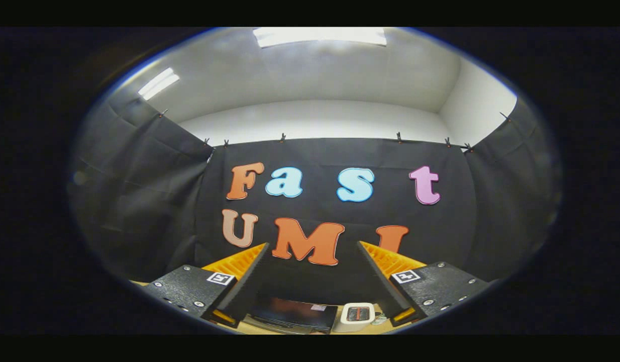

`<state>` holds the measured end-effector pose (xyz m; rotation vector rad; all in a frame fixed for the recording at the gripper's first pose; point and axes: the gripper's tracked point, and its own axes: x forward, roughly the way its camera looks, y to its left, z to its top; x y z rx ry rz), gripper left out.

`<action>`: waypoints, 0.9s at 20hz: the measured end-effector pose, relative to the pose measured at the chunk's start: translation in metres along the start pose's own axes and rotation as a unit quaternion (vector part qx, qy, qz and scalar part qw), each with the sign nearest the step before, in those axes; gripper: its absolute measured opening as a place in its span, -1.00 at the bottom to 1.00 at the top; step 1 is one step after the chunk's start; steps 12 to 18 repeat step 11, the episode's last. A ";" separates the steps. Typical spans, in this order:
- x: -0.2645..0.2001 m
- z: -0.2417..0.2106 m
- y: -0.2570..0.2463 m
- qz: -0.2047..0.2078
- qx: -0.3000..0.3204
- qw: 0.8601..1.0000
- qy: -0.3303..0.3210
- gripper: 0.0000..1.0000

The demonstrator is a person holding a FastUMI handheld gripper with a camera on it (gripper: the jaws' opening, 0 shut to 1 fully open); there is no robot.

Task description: Open the toaster oven, put the food inside, and close the toaster oven door.

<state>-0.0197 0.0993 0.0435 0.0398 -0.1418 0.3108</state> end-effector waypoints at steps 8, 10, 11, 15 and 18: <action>0.002 -0.006 0.003 0.004 -0.001 1.000 0.007 0.98; 0.003 -0.006 0.004 0.004 -0.001 1.000 0.006 0.98; 0.004 -0.007 0.005 0.005 -0.002 1.000 0.007 0.98; 0.004 -0.007 0.005 0.005 -0.002 1.000 0.007 0.98; 0.004 -0.007 0.005 0.005 -0.002 1.000 0.007 0.98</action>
